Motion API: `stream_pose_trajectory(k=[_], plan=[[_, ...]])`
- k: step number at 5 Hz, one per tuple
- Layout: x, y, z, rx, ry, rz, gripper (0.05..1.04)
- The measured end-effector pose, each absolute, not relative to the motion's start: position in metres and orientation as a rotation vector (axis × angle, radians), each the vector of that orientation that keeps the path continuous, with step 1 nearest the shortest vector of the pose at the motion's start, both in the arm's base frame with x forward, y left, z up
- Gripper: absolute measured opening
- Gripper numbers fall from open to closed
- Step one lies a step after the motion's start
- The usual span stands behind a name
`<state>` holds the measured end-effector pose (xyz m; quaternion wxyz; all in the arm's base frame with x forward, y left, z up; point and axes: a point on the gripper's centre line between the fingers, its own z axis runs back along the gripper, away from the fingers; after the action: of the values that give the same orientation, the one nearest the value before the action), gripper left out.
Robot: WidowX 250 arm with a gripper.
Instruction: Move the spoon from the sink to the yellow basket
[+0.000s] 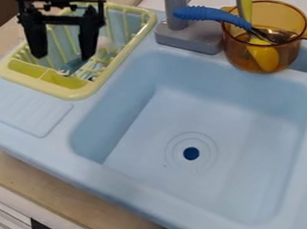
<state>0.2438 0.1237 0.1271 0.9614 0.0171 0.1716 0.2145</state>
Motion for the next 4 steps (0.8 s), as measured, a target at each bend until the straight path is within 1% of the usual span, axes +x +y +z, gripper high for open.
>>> stream_pose_trajectory(k=[1,2,3,4], plan=[[0.246,0.123,0.148,0.084,0.25,0.443,0.999],[0.249,0.119,0.164,0.106,0.165,0.45,0.999],[0.249,0.104,0.17,0.093,0.082,0.41,0.999],[0.249,0.088,0.167,0.078,0.089,0.3,0.999]])
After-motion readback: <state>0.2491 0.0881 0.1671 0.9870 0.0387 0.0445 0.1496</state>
